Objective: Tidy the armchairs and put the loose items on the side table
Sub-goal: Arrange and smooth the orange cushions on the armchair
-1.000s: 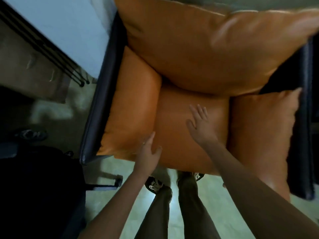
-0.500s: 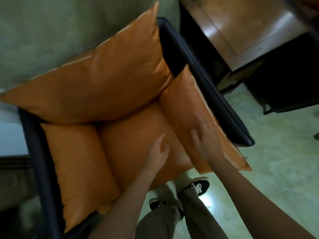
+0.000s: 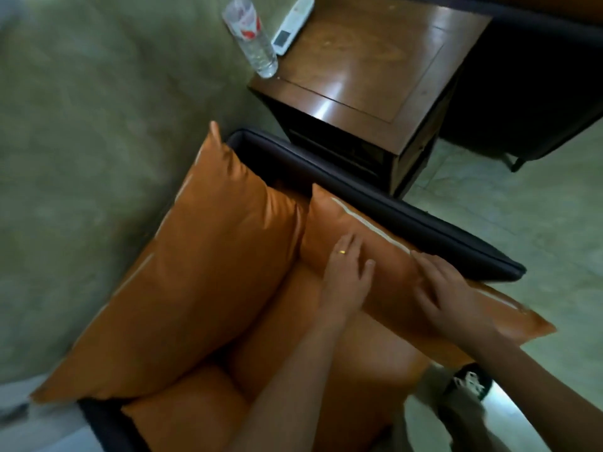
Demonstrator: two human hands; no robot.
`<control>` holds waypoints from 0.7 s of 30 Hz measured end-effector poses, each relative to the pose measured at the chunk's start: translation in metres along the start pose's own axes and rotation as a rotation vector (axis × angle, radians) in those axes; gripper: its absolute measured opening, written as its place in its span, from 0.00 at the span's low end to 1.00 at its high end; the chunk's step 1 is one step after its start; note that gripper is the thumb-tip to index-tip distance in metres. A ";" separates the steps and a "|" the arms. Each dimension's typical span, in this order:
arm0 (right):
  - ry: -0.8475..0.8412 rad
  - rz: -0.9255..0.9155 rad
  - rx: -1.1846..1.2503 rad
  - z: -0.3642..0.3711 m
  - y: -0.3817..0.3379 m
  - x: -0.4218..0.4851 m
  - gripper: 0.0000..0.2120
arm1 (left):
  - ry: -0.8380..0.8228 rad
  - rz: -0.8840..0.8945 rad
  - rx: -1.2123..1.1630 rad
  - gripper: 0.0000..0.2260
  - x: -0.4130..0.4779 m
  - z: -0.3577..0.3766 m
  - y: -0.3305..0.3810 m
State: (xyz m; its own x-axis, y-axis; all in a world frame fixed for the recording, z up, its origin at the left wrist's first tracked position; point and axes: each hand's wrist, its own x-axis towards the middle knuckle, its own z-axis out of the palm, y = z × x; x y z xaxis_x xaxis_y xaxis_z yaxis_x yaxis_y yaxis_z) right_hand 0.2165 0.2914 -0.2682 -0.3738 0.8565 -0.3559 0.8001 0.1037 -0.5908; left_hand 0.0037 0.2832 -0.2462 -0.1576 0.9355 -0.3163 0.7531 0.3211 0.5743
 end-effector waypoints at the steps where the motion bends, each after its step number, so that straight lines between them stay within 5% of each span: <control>1: 0.003 0.013 -0.010 0.005 -0.002 0.003 0.32 | -0.021 0.045 0.040 0.24 0.009 -0.003 -0.001; 9: 0.036 0.129 -0.093 0.027 -0.021 0.026 0.31 | -0.151 0.329 0.266 0.21 0.057 0.000 -0.003; 17: 0.074 0.149 -0.276 0.039 -0.010 0.013 0.37 | -0.126 0.378 0.465 0.27 0.053 0.013 -0.021; 21: 0.092 0.224 -0.292 0.036 0.011 -0.011 0.37 | -0.117 0.263 0.495 0.32 0.055 0.005 -0.036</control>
State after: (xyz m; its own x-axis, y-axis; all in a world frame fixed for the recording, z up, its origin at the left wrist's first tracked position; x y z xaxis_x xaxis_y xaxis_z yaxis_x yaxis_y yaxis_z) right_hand 0.2119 0.2652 -0.2969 -0.1409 0.9149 -0.3784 0.9622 0.0366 -0.2698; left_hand -0.0290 0.3222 -0.2886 0.1259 0.9430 -0.3081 0.9713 -0.0540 0.2316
